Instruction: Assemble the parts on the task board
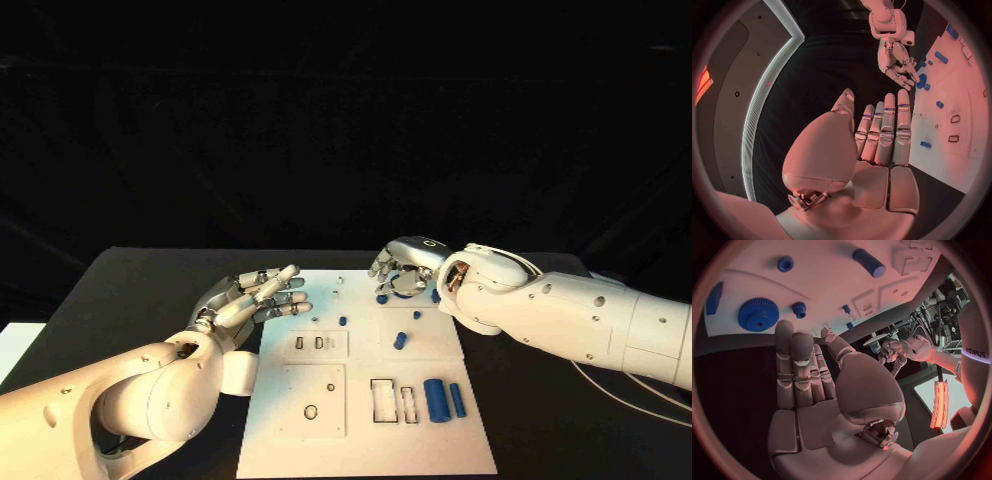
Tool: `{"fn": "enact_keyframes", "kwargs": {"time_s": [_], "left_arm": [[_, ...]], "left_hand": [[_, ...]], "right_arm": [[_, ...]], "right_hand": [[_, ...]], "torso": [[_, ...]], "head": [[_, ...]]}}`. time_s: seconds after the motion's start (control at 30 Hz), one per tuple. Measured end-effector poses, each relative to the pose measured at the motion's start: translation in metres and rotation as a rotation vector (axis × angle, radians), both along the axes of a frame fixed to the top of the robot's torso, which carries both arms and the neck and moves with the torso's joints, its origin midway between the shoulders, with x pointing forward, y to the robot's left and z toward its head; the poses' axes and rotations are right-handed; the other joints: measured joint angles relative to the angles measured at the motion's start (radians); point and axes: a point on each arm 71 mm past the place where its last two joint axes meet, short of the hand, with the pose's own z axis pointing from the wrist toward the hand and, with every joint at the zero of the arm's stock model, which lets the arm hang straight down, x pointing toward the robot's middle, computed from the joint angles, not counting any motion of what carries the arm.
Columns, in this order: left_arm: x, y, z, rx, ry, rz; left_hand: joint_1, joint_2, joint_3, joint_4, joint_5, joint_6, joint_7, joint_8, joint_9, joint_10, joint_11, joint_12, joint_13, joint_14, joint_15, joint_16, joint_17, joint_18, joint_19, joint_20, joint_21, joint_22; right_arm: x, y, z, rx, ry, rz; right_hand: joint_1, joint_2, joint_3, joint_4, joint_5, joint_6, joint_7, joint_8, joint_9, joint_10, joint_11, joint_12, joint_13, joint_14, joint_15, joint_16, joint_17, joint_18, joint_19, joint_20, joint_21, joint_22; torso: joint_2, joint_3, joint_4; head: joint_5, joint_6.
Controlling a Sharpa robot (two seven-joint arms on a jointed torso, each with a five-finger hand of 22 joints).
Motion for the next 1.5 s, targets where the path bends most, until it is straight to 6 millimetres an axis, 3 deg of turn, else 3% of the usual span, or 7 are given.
{"fn": "enact_keyframes", "kwargs": {"time_s": [0.3, 0.87, 1.13, 1.2, 1.37, 1.4, 1.5], "left_arm": [[-0.003, 0.000, 0.005, -0.007, 0.000, -0.011], [-0.004, 0.001, 0.006, -0.007, 0.005, -0.013], [-0.003, 0.002, 0.005, -0.005, 0.007, -0.011], [-0.003, 0.002, 0.005, -0.005, 0.008, -0.011], [-0.003, 0.002, 0.005, -0.004, 0.009, -0.011], [-0.003, 0.002, 0.005, -0.004, 0.009, -0.011], [-0.003, 0.002, 0.005, -0.003, 0.010, -0.011]], "left_hand": [[0.000, 0.000, 0.000, 0.000, 0.000, 0.000, 0.000, 0.000, 0.000, 0.004, -0.004, 0.000, 0.000, 0.000, 0.000, 0.000, 0.001, 0.000, 0.004, -0.004, 0.000, 0.000], [0.000, 0.000, -0.003, -0.003, 0.000, 0.000, 0.000, 0.000, 0.000, 0.003, -0.003, 0.000, 0.000, 0.000, 0.000, 0.000, 0.003, 0.000, 0.007, 0.000, 0.000, 0.001], [0.000, 0.000, -0.003, -0.003, 0.000, 0.000, 0.000, 0.000, 0.000, 0.003, -0.003, 0.000, 0.000, 0.000, 0.000, 0.000, 0.003, 0.000, 0.007, 0.000, 0.000, 0.001], [0.000, 0.000, -0.003, -0.003, 0.000, 0.000, 0.000, 0.000, 0.000, 0.003, -0.003, 0.000, 0.000, 0.000, 0.000, 0.000, 0.003, 0.000, 0.007, 0.000, 0.000, 0.001], [0.000, 0.000, -0.003, -0.003, 0.000, 0.000, 0.000, 0.000, 0.000, 0.003, -0.003, 0.000, 0.000, 0.000, 0.000, 0.000, 0.003, 0.000, 0.007, 0.000, 0.000, 0.001], [0.000, 0.000, -0.003, -0.003, 0.000, 0.000, 0.000, 0.000, 0.000, 0.003, -0.003, 0.000, 0.000, 0.000, 0.000, 0.000, 0.003, 0.000, 0.007, 0.000, 0.000, 0.001], [0.000, 0.000, -0.003, -0.003, 0.000, 0.000, 0.000, 0.000, 0.000, 0.003, -0.003, 0.000, 0.000, 0.000, 0.000, 0.000, 0.004, 0.000, 0.007, 0.000, 0.000, 0.001]], "right_arm": [[0.002, -0.002, -0.001, -0.106, -0.006, -0.020], [0.001, -0.005, -0.005, -0.182, 0.033, -0.025], [0.001, -0.004, -0.001, -0.186, 0.023, -0.023], [0.001, -0.003, -0.001, -0.187, 0.018, -0.024], [0.000, -0.003, 0.001, -0.177, -0.011, -0.028], [-0.001, -0.002, 0.002, -0.172, -0.018, -0.028], [-0.002, -0.001, 0.006, -0.146, -0.051, -0.029]], "right_hand": [[0.004, -0.005, 0.007, 0.007, -0.004, -0.003, -0.001, 0.000, 0.000, -0.059, 0.007, -0.002, 0.000, 0.000, 0.000, 0.073, 0.071, 0.000, -0.019, 0.009, 0.082, 0.078], [0.008, -0.003, 0.027, 0.023, -0.008, 0.018, -0.010, 0.000, 0.002, -0.052, 0.000, -0.002, 0.000, 0.000, 0.000, 0.149, 0.148, 0.000, -0.019, 0.009, 0.164, 0.165], [0.034, 0.023, 0.104, 0.026, -0.103, 0.073, -0.022, 0.008, 0.006, 0.004, -0.009, 0.003, -0.001, 0.000, 0.000, 0.231, 0.233, -0.016, 0.009, 0.003, 0.268, 0.297], [0.037, 0.026, 0.124, 0.027, -0.121, 0.084, -0.025, 0.014, 0.007, 0.018, -0.013, 0.006, -0.001, -0.002, -0.002, 0.244, 0.246, -0.031, 0.021, 0.001, 0.293, 0.331], [0.044, 0.022, 0.174, 0.026, -0.130, 0.111, -0.028, 0.024, 0.010, 0.041, -0.004, 0.013, 0.000, 0.000, -0.007, 0.281, 0.284, -0.032, 0.046, -0.005, 0.352, 0.412], [0.046, 0.019, 0.181, 0.026, -0.132, 0.116, -0.030, 0.026, 0.010, 0.043, -0.002, 0.014, 0.000, -0.002, -0.009, 0.286, 0.288, -0.044, 0.048, -0.007, 0.360, 0.421], [0.046, 0.019, 0.187, 0.025, -0.133, 0.116, -0.030, 0.027, 0.010, 0.045, -0.001, 0.013, 0.002, -0.004, -0.011, 0.288, 0.294, -0.047, 0.048, -0.007, 0.367, 0.434]], "torso": [[0.022, -0.0007, 0.0072], [0.042, 0.0000, 0.0164], [0.049, -0.0018, 0.0196], [0.051, -0.0018, 0.0201], [0.054, -0.0026, 0.0219], [0.055, -0.0029, 0.0224], [0.057, -0.0031, 0.0236]], "head": [[-0.008, 0.005], [-0.014, 0.009], [-0.018, 0.010], [-0.019, 0.011], [-0.019, 0.012], [-0.020, 0.013], [-0.021, 0.015]]}}
